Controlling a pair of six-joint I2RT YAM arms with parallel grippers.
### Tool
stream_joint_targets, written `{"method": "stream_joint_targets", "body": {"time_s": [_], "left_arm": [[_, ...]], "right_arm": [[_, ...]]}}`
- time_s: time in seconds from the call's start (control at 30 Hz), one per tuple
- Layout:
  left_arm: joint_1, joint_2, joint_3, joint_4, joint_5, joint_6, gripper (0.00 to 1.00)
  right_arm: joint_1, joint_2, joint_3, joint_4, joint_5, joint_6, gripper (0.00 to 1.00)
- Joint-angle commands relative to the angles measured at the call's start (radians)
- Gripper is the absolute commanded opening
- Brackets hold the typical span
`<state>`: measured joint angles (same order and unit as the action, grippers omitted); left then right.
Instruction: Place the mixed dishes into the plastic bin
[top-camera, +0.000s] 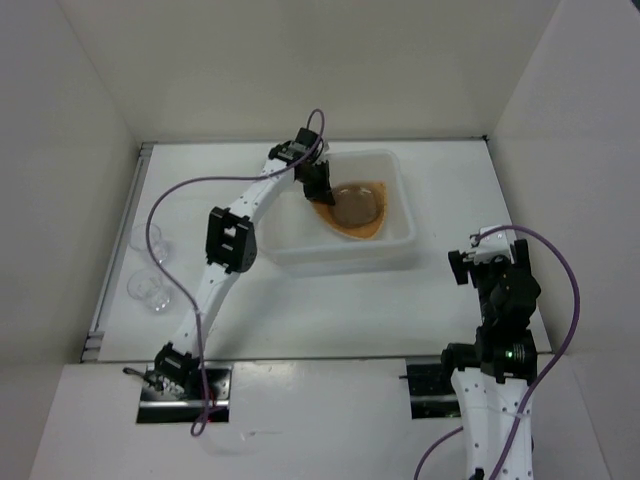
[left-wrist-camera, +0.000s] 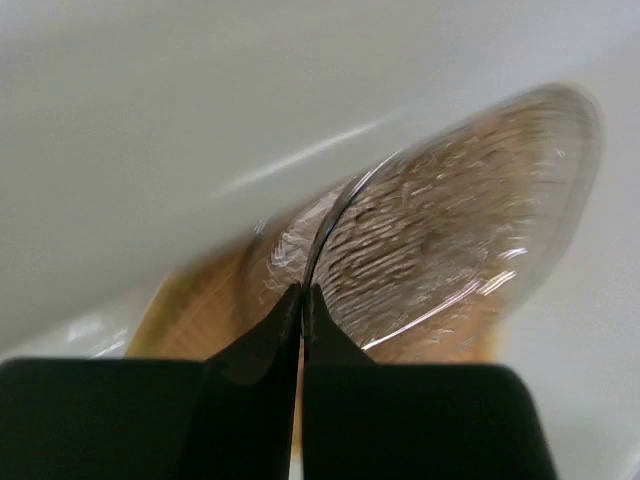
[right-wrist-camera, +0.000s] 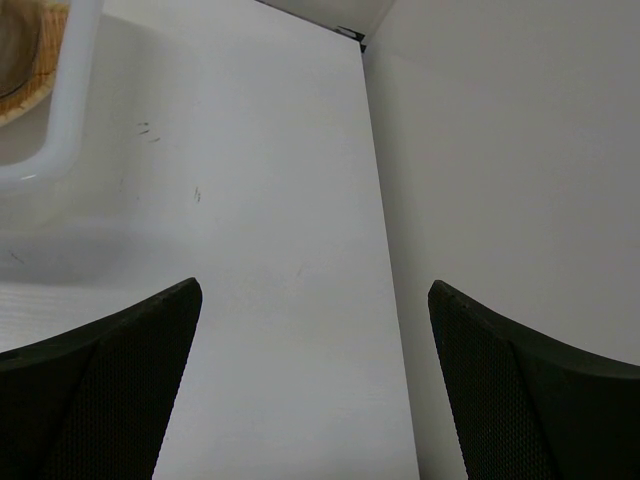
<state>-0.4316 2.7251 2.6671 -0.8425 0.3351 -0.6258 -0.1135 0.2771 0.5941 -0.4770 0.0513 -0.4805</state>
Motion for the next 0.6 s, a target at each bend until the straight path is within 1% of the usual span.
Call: {"method": "stream_joint_targets", "body": {"time_s": [0.0,0.03,0.1,0.13,0.17,0.27,0.33,0.4,0.43,0.5,0.53,0.57], "left_arm": [[-0.013,0.130,0.330,-0.184,0.047,0.003,0.02],[-0.003,0.121,0.364,-0.184,0.064,-0.008,0.04],[-0.002,0.157,0.434,-0.239,0.024,0.007,0.11],[-0.002,0.142,0.418,-0.239,0.024,0.008,0.15],[-0.002,0.157,0.453,-0.272,0.001,0.008,0.19],[-0.002,0.147,0.465,-0.288,-0.039,-0.003,0.31],[-0.002,0.136,0.465,-0.297,-0.051,-0.012,0.33],[-0.002,0.107,0.465,-0.297,-0.061,-0.012,0.36],[-0.002,0.093,0.465,-0.297,-0.071,-0.012,0.41],[-0.002,0.052,0.465,-0.285,-0.114,-0.012,0.42],[-0.002,-0.014,0.465,-0.270,-0.139,-0.012,0.45],[-0.002,-0.054,0.465,-0.270,-0.209,0.003,0.54]], "right_arm": [[0.009,-0.009,-0.011,0.057,0.018,0.006,0.98],[0.009,-0.009,-0.011,0.057,0.018,0.006,0.98],[0.018,-0.009,-0.011,0.057,0.030,0.006,0.98],[0.018,-0.009,-0.011,0.057,0.030,0.006,0.98],[0.018,-0.009,-0.011,0.057,0.030,0.006,0.98],[0.018,-0.009,-0.011,0.057,0.030,0.006,0.98],[0.018,-0.009,-0.011,0.057,0.030,0.006,0.98],[0.018,-0.009,-0.011,0.057,0.030,0.006,0.98],[0.018,0.000,-0.011,0.057,0.030,0.006,0.98],[0.018,0.001,-0.011,0.057,0.030,0.006,0.98],[0.018,0.001,-0.011,0.057,0.030,0.006,0.98],[0.018,0.001,-0.011,0.057,0.030,0.006,0.98]]}}
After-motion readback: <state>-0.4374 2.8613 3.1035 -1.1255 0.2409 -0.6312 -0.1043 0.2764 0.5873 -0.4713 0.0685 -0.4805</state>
